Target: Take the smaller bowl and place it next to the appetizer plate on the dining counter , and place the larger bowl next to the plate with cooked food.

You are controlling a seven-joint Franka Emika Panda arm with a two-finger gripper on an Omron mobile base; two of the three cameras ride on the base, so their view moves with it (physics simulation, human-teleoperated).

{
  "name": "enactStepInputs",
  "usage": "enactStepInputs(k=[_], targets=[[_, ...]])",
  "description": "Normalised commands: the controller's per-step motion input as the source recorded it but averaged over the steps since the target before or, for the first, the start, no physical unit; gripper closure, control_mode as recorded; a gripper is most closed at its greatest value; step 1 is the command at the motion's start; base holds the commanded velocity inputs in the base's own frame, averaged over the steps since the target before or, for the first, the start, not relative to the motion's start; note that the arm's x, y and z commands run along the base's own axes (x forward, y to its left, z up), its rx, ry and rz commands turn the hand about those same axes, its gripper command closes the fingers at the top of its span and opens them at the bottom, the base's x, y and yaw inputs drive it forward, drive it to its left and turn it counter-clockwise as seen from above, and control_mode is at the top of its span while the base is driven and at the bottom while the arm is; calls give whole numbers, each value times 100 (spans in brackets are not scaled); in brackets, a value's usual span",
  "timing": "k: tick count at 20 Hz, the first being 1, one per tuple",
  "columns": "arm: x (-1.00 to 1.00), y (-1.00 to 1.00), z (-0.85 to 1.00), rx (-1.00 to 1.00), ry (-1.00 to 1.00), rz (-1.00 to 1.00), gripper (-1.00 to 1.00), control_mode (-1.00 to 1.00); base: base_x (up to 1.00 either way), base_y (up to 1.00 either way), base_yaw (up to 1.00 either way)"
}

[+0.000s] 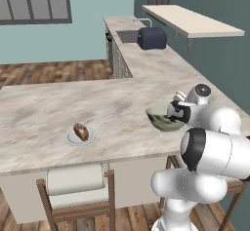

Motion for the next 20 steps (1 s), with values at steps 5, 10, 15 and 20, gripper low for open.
enactStepInputs(k=[5,10,15,20], targets=[[-11,14,16,0,4,-8,-100,-100,0,0,0],[0,-20,27,0,2,-5,-100,-100,0,0,0],[-55,-6,58,0,2,-1,-100,-100,0,0,0],[-98,47,55,-1,11,6,-100,-100,0,0,0]])
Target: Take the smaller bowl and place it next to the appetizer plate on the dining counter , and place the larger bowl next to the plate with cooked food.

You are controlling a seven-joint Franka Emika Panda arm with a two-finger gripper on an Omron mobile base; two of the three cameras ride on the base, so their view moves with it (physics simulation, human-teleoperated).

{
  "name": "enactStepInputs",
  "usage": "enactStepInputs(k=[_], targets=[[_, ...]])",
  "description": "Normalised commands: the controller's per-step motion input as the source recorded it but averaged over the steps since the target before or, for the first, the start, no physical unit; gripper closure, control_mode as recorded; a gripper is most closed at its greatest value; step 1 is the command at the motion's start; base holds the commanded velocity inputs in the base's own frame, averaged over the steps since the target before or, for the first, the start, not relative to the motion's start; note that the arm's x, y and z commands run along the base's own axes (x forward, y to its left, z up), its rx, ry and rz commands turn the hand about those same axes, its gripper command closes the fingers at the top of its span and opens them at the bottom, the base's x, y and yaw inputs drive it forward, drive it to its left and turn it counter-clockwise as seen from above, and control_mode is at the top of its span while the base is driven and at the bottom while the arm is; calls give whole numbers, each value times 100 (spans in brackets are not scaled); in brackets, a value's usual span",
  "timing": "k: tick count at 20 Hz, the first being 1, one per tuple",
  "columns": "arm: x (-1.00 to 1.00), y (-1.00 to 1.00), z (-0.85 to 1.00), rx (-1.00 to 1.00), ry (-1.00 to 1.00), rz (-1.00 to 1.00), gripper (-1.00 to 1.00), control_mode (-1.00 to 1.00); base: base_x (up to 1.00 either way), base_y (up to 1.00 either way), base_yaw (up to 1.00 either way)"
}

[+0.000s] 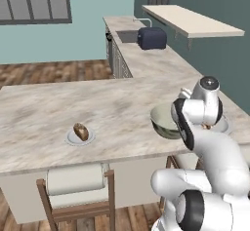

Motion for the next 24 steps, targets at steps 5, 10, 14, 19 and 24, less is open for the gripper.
enactStepInputs(k=[5,10,14,19,24], targets=[[-58,83,80,-7,4,11,-100,-100,0,0,0],[-26,53,98,-3,0,24,-100,-100,0,0,0],[-31,28,75,-9,1,42,-100,-100,0,0,0],[-67,31,44,-21,6,38,-100,-100,0,0,0],[-42,37,-5,-33,3,38,-100,-100,0,0,0]])
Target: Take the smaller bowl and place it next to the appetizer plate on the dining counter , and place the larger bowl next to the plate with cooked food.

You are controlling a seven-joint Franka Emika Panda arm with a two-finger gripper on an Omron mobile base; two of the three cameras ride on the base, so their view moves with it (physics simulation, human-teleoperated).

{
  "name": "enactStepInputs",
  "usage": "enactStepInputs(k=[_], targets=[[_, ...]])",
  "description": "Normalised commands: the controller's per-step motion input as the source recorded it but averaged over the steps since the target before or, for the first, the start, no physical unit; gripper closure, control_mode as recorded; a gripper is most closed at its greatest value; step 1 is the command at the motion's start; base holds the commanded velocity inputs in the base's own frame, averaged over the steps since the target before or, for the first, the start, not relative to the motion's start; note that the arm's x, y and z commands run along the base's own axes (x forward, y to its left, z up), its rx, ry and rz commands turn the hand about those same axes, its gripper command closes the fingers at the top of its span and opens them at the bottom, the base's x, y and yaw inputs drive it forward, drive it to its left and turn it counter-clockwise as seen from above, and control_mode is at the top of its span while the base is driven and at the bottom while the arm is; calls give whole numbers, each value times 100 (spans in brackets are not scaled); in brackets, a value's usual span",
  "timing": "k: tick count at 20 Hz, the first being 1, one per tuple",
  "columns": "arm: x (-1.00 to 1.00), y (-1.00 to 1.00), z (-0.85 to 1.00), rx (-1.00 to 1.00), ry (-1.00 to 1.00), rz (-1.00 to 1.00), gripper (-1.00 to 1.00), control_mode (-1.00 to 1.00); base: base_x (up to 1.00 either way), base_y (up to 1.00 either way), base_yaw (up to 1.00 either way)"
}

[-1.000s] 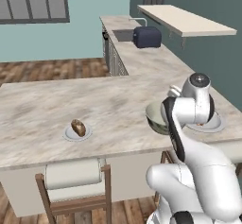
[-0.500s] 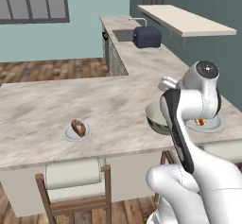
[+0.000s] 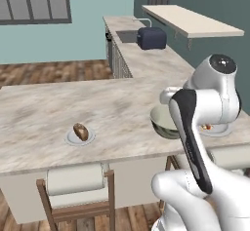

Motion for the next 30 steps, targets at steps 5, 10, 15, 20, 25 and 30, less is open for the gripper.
enactStepInputs(k=[5,10,15,20,25,30], targets=[[-51,10,-3,-29,-1,30,-100,-100,0,0,0],[-55,-1,-21,-11,-28,17,-100,-100,0,0,0],[-9,0,36,-2,-39,13,-100,-100,0,0,0],[0,0,16,0,-6,3,-100,100,0,0,11],[0,0,0,0,0,0,-100,100,-45,35,9],[0,0,0,0,0,0,-100,100,-53,98,19]])
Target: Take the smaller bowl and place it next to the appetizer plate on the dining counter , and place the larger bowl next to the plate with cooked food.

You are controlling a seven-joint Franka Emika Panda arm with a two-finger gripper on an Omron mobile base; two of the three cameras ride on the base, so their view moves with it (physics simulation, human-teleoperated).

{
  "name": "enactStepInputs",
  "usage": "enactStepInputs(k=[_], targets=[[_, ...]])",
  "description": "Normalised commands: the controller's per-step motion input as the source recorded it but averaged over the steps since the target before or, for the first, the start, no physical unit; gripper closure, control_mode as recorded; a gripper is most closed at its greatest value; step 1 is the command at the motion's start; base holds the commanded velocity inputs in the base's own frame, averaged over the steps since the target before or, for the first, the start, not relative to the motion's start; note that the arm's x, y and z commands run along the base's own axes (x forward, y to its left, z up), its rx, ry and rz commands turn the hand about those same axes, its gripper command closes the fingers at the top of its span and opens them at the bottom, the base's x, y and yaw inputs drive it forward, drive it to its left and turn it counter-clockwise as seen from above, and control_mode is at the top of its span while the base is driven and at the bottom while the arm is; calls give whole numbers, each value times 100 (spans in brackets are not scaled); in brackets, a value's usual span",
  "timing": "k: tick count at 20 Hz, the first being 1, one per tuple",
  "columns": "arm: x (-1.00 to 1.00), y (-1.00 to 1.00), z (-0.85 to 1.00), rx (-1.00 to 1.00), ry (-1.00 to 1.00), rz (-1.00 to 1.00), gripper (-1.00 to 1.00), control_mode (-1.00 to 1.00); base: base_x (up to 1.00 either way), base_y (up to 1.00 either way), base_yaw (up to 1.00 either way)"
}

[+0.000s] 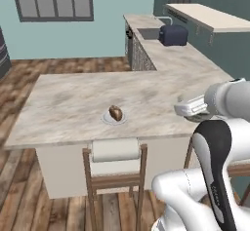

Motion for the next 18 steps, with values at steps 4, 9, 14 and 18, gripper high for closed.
enactStepInputs(k=[4,9,14,18], targets=[[0,0,0,0,0,0,-100,100,-9,100,22],[0,0,0,0,0,0,-100,100,27,100,16],[0,0,0,0,0,0,-100,100,48,100,16],[0,0,0,0,0,0,-100,100,56,100,15]])
